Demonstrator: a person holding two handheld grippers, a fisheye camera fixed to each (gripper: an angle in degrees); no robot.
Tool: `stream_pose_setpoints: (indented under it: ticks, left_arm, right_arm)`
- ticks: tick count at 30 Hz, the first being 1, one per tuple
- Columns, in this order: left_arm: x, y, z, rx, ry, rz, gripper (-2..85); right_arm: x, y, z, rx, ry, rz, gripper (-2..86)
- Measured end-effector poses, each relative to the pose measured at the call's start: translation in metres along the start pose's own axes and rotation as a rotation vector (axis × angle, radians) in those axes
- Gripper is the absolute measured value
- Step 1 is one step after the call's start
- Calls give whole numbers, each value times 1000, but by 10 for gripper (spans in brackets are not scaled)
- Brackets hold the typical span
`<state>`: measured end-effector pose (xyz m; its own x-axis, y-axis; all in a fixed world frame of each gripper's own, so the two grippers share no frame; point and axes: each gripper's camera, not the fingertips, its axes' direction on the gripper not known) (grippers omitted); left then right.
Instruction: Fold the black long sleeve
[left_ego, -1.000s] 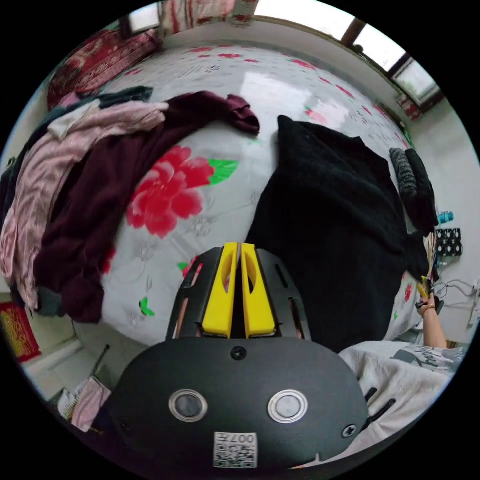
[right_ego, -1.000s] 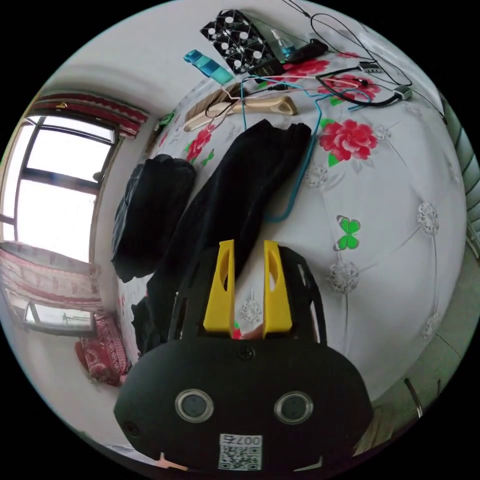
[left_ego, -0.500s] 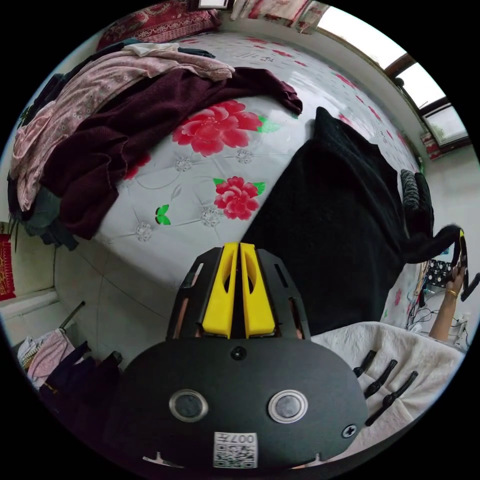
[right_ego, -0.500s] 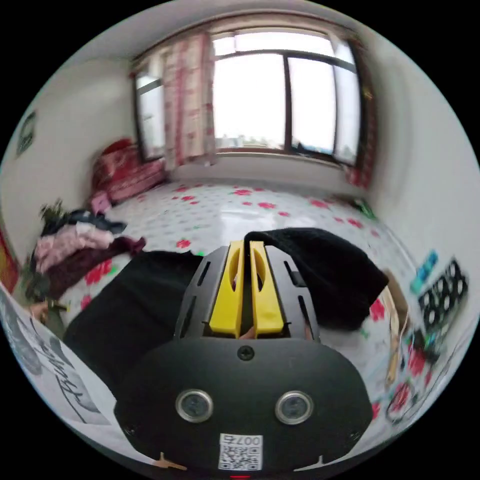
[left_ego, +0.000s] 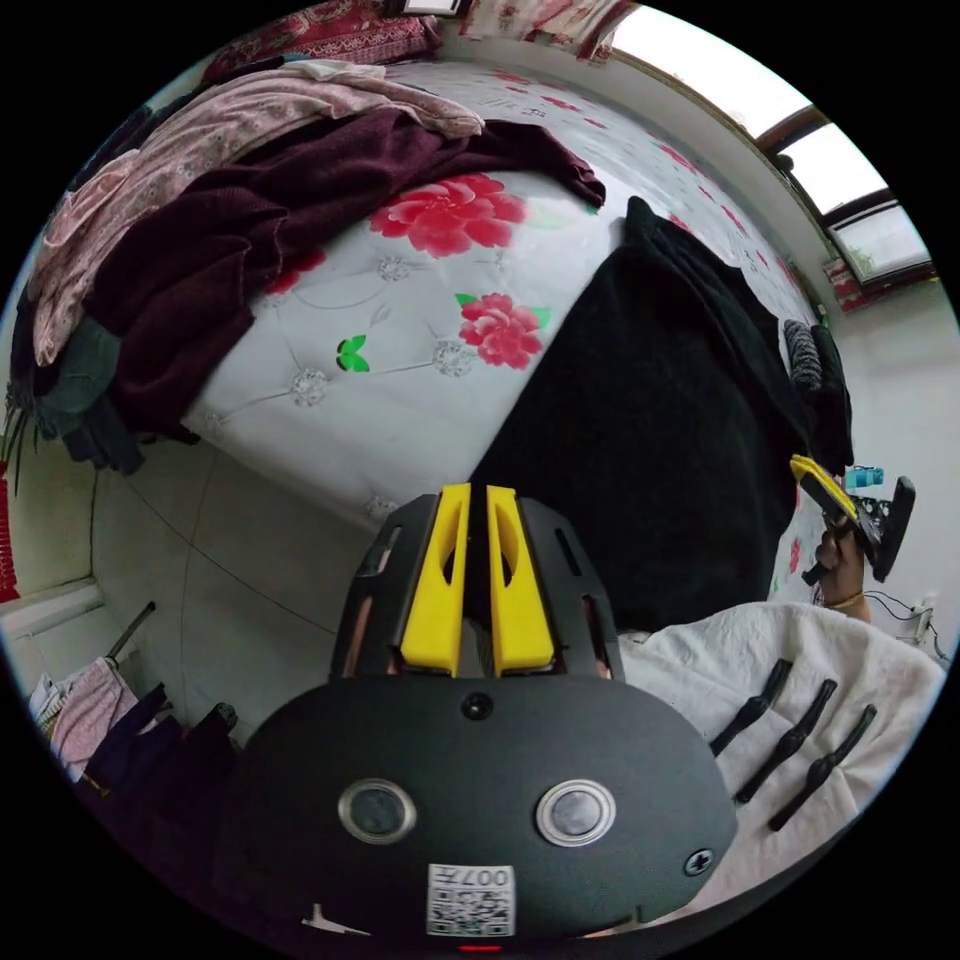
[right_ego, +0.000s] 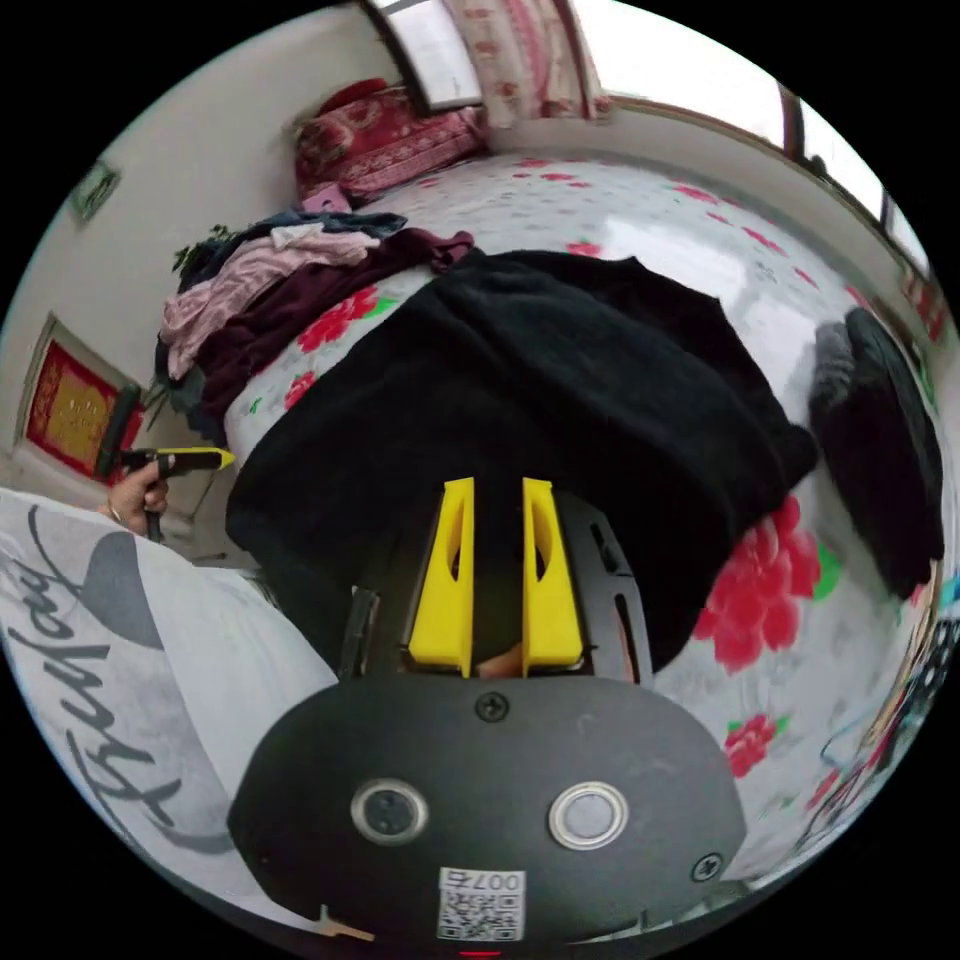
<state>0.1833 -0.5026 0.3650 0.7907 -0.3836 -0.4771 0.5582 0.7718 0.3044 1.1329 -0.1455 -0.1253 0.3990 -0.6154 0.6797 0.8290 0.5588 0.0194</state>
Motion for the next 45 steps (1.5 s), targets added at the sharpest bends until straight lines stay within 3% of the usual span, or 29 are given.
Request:
stream_pose_setpoints:
  ticks: [5, 12, 18, 23, 28, 33, 36, 40, 45]
  left_arm:
    - [-27, 7, -13, -26, 42, 68, 87]
    - [-37, 1, -16, -178, 38, 286, 113]
    - [-35, -27, -13, -370, -59, 454, 42]
    - [-57, -48, -40, -410, 130, 564, 0]
    - [-86, -109, -110, -257, 613, 562, -5]
    - [-70, -190, -161, -114, 800, 638, -4]
    - [-49, -259, -179, 24, 911, 514, 6]
    - [-11, -328, -169, 163, 853, 226, 62]
    - [23, -329, -151, 165, 648, 261, 87]
  right_arm:
    - [55, 67, -28, 47, -63, 289, 72]
    - [64, 158, -23, -57, -93, 471, 79]
    - [42, 179, 35, -230, -197, 493, 74]
    - [41, 166, 42, -227, -134, 487, 31]
    - [72, 162, 5, -90, -257, 535, 14]
    - [128, 150, -55, 201, -443, 632, 16]
    - [179, 122, -87, 383, -524, 687, 25]
    - [242, 65, -105, 588, -455, 838, 57]
    - [259, 32, -84, 484, -239, 851, 82]
